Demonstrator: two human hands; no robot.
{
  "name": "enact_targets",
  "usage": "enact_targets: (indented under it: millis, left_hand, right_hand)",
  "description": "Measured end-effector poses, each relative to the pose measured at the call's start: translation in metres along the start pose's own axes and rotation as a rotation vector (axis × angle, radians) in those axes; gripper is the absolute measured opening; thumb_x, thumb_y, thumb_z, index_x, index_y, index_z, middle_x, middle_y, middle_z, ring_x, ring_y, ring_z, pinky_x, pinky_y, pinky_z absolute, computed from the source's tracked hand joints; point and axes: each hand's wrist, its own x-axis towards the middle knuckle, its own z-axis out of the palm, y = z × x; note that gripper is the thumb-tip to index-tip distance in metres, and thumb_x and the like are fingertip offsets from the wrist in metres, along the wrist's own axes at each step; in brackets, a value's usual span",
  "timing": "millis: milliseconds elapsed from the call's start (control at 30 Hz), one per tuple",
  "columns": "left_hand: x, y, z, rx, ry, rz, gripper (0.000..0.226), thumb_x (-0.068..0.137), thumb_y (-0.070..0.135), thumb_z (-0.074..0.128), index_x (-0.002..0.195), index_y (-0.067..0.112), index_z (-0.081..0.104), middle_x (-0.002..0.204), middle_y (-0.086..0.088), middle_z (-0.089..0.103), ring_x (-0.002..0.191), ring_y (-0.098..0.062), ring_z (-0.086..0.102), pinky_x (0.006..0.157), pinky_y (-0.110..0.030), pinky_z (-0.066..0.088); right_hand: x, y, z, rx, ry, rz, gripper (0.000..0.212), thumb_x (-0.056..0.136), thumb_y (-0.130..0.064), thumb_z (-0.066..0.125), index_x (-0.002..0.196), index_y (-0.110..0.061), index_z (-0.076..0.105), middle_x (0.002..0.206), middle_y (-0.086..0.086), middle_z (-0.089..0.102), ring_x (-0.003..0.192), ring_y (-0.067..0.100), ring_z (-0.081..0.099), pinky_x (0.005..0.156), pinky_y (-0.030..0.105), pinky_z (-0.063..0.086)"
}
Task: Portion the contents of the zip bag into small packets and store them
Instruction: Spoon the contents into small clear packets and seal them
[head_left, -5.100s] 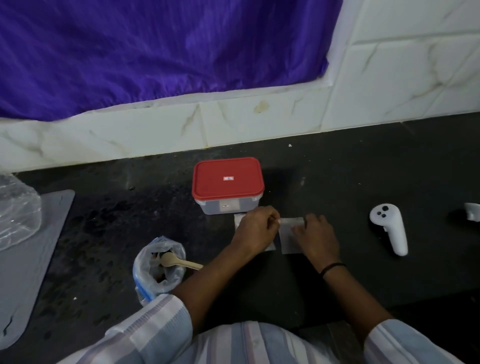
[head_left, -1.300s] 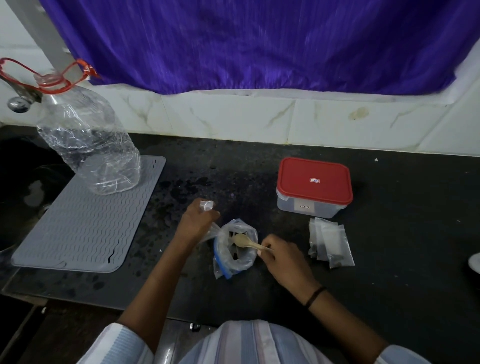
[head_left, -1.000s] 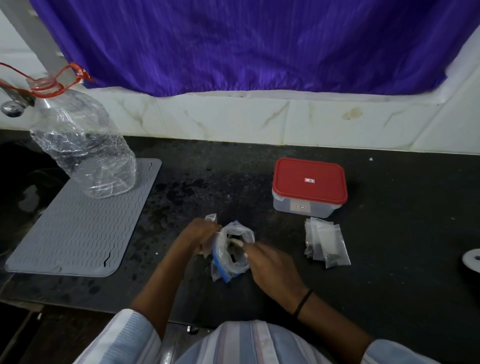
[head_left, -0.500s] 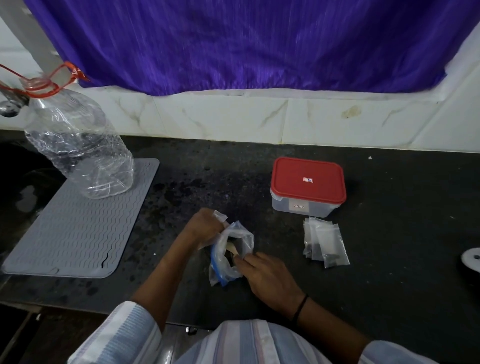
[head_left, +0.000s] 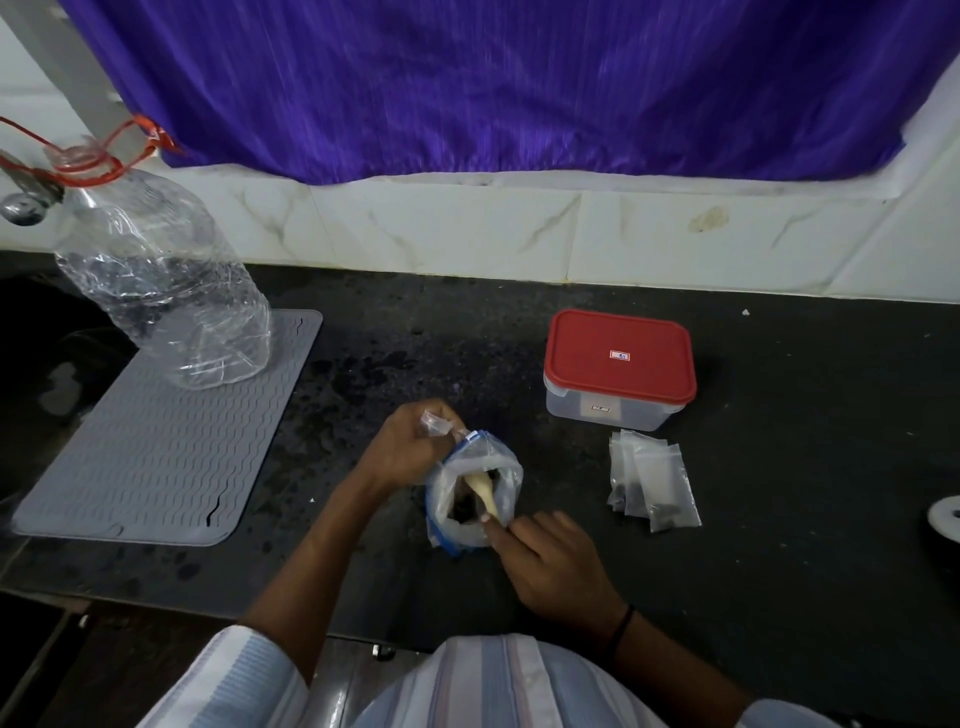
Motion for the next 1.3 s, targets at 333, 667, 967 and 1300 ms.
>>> enact_targets:
  millis: [333, 667, 967, 1300]
  left_hand:
    - [0.002, -0.015, 0.009, -0.250, 0.015, -0.158, 0.007, 0.079, 0.007, 0.065, 0.072, 0.009, 0.065, 0.067, -0.003, 0.063, 0.067, -0.017, 0.059, 0.069, -0.038, 0.049]
    - [0.009, -0.021, 0.018, -0.224, 0.122, -0.048, 0.009, 0.091, 0.000, 0.062, 0.082, 0.000, 0.062, 0.073, -0.004, 0.065, 0.066, -0.012, 0.062, 0.060, -0.025, 0.052]
    - [0.006, -0.028, 0.019, -0.281, 0.042, -0.065, 0.013, 0.094, 0.005, 0.063, 0.091, -0.007, 0.061, 0.081, -0.013, 0.066, 0.071, -0.017, 0.063, 0.063, -0.028, 0.053]
    - [0.007, -0.023, 0.012, -0.309, 0.270, -0.288, 0.011, 0.091, 0.010, 0.068, 0.097, 0.019, 0.066, 0.090, -0.006, 0.070, 0.086, -0.026, 0.067, 0.073, -0.034, 0.055]
  right_hand:
    - [0.015, 0.005, -0.002, 0.044, -0.204, 0.211, 0.034, 0.095, -0.024, 0.049, 0.126, -0.017, 0.061, 0.093, -0.002, 0.063, 0.075, 0.015, 0.059, 0.064, 0.032, 0.047]
    - [0.020, 0.006, -0.023, 0.375, -0.194, 0.222, 0.027, 0.100, -0.024, 0.048, 0.118, -0.016, 0.067, 0.093, -0.002, 0.064, 0.080, 0.008, 0.057, 0.068, 0.025, 0.049]
    - [0.036, 0.009, -0.020, 0.481, -0.301, 0.386, 0.029, 0.101, -0.023, 0.049, 0.126, -0.019, 0.064, 0.116, -0.003, 0.067, 0.101, 0.008, 0.062, 0.085, 0.022, 0.052]
    - [0.042, 0.006, -0.015, 0.722, -0.319, 0.673, 0.023, 0.100, -0.022, 0.050, 0.115, -0.019, 0.068, 0.076, -0.017, 0.062, 0.069, -0.007, 0.063, 0.069, 0.015, 0.052]
